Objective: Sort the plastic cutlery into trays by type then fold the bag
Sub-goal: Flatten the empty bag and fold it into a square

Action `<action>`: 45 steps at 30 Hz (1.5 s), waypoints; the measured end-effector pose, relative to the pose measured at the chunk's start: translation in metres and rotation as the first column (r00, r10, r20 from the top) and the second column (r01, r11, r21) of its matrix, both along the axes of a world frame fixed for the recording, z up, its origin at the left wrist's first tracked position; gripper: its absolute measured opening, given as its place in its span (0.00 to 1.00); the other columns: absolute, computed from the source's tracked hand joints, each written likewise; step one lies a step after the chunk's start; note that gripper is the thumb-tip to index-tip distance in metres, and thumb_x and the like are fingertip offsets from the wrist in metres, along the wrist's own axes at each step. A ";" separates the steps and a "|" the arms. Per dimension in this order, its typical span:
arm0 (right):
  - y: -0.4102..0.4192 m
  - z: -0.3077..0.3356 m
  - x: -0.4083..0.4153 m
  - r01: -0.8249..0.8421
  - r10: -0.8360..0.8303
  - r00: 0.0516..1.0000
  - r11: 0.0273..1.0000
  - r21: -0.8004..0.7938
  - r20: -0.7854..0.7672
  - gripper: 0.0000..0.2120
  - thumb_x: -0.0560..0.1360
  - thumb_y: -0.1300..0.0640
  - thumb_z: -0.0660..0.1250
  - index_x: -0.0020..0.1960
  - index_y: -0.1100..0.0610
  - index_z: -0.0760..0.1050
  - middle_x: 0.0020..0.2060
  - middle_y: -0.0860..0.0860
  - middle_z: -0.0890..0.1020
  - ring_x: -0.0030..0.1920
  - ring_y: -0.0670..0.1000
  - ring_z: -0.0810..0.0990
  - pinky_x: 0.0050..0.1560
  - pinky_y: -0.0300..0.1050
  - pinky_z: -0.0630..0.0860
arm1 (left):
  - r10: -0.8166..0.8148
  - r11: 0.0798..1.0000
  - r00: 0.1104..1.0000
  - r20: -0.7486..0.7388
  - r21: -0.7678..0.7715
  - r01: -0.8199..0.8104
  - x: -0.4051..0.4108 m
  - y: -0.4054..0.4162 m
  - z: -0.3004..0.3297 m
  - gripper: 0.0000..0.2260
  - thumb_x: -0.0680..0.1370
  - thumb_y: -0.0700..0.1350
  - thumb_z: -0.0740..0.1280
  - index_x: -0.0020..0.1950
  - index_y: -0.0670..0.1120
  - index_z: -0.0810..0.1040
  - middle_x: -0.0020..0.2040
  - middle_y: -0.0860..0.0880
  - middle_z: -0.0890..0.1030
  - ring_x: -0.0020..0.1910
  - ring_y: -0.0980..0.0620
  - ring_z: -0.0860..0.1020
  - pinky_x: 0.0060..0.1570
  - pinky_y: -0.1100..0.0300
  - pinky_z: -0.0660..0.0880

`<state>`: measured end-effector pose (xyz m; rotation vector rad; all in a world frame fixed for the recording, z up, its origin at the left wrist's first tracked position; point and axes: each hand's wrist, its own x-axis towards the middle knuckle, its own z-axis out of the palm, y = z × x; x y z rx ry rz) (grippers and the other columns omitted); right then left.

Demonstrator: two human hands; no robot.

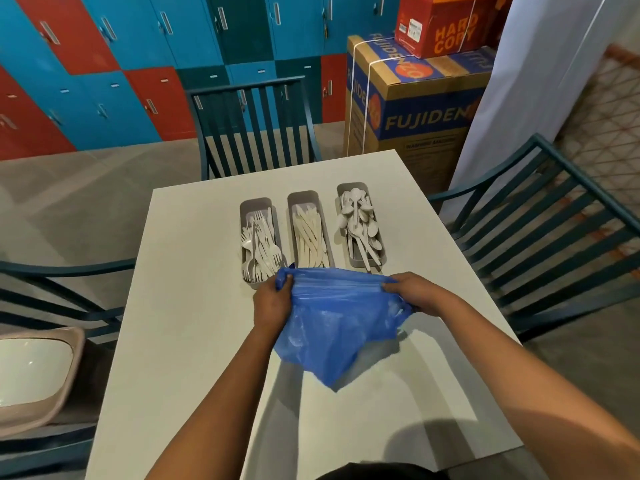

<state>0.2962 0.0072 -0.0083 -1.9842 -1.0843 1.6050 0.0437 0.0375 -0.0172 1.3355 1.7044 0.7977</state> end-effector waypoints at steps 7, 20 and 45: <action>0.003 -0.012 0.015 0.149 -0.156 0.964 0.988 0.051 0.214 0.11 0.77 0.55 0.63 0.40 0.61 0.73 0.38 0.58 0.76 0.38 0.55 0.74 0.37 0.42 0.68 | 0.228 0.974 0.973 0.031 -0.020 -0.227 -0.018 0.005 -0.006 0.20 0.80 0.51 0.62 0.30 0.43 0.67 0.29 0.48 0.70 0.32 0.51 0.68 0.32 0.60 0.63; 0.009 0.035 -0.060 -0.433 0.385 0.896 0.868 0.244 0.220 0.23 0.71 0.52 0.72 0.64 0.54 0.73 0.56 0.52 0.79 0.54 0.49 0.76 0.54 0.43 0.71 | -0.421 0.905 0.907 0.027 0.085 0.417 0.043 -0.004 0.039 0.19 0.82 0.50 0.56 0.32 0.46 0.68 0.28 0.50 0.68 0.29 0.56 0.65 0.31 0.68 0.62; 0.014 0.050 -0.057 -0.641 0.342 0.675 0.711 0.289 0.654 0.39 0.67 0.40 0.72 0.74 0.47 0.61 0.73 0.49 0.63 0.75 0.52 0.56 0.74 0.54 0.52 | -0.649 0.759 0.761 0.005 -0.054 0.648 0.023 0.016 0.054 0.12 0.72 0.43 0.73 0.33 0.50 0.73 0.30 0.51 0.72 0.31 0.56 0.69 0.36 0.60 0.65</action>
